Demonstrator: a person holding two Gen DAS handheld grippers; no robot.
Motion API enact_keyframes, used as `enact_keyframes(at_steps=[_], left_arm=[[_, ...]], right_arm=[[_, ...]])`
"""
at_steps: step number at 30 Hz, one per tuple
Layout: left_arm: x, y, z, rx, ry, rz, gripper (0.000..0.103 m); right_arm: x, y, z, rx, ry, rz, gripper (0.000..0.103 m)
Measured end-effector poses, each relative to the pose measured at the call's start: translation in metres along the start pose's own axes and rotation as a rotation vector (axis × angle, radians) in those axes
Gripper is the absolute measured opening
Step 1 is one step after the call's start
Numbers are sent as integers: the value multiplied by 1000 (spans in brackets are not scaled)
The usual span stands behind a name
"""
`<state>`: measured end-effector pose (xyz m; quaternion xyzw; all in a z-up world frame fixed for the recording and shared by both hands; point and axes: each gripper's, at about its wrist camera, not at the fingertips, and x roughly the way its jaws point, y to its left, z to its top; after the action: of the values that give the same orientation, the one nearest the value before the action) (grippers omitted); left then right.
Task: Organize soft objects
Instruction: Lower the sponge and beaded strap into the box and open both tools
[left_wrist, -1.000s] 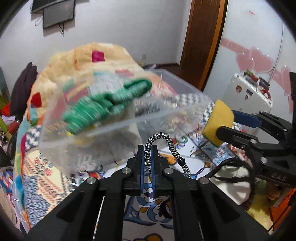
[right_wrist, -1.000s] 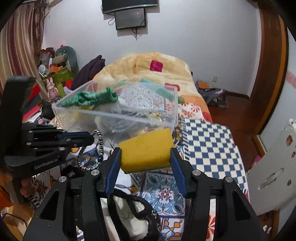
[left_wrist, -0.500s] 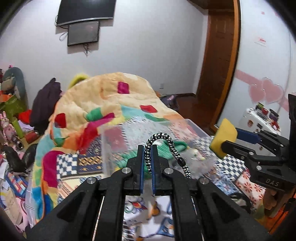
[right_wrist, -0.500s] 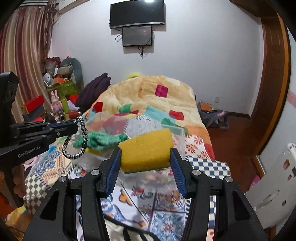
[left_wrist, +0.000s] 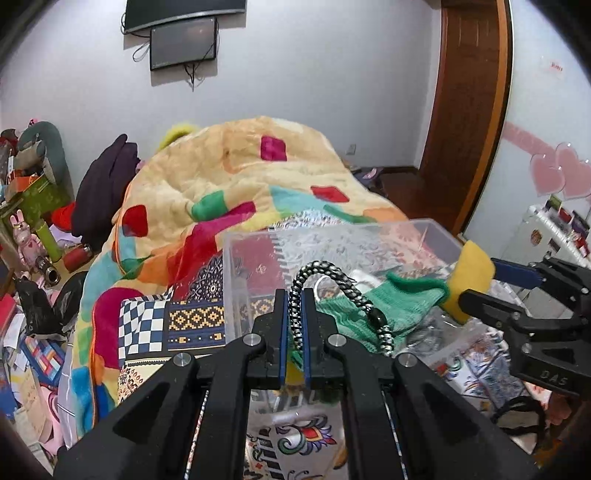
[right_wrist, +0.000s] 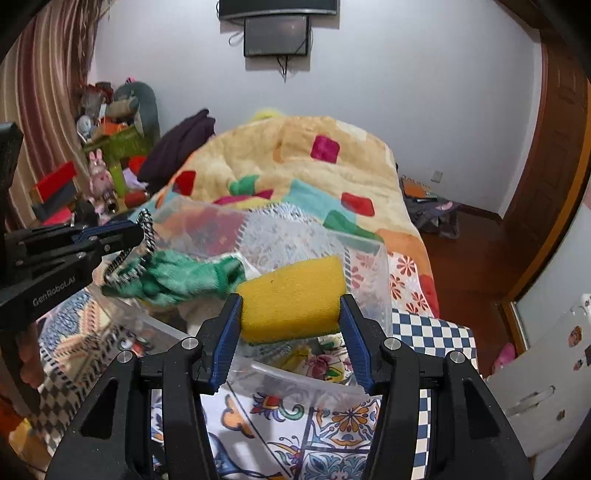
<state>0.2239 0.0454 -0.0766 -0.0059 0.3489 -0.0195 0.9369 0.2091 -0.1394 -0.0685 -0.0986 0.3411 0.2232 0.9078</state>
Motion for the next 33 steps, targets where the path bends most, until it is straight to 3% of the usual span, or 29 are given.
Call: enact_keyframes(at_steps=[8, 16, 20, 25, 27, 30, 33], left_arm=[[12, -4, -7, 14, 44, -14, 6], [-1, -1, -10, 1, 47, -46, 15], [-14, -3, -10, -1, 25, -69, 35], [-41, -13, -10, 27, -30, -79, 54], [-53, -16, -11, 32, -52, -87, 66], [-69, -22, -14, 40, -80, -99, 76], [-78, -28, -20, 49, -78, -126, 83]], right_arm=[[13, 0, -5, -13, 58, 4, 52], [8, -6, -6, -6, 57, 10, 54], [0, -5, -7, -13, 48, 18, 64], [-20, -2, -8, -31, 1, 15, 66], [-31, -3, -9, -28, -24, 15, 72], [-47, -5, -10, -16, -72, 20, 80], [-65, -8, -14, -14, -109, 30, 81]])
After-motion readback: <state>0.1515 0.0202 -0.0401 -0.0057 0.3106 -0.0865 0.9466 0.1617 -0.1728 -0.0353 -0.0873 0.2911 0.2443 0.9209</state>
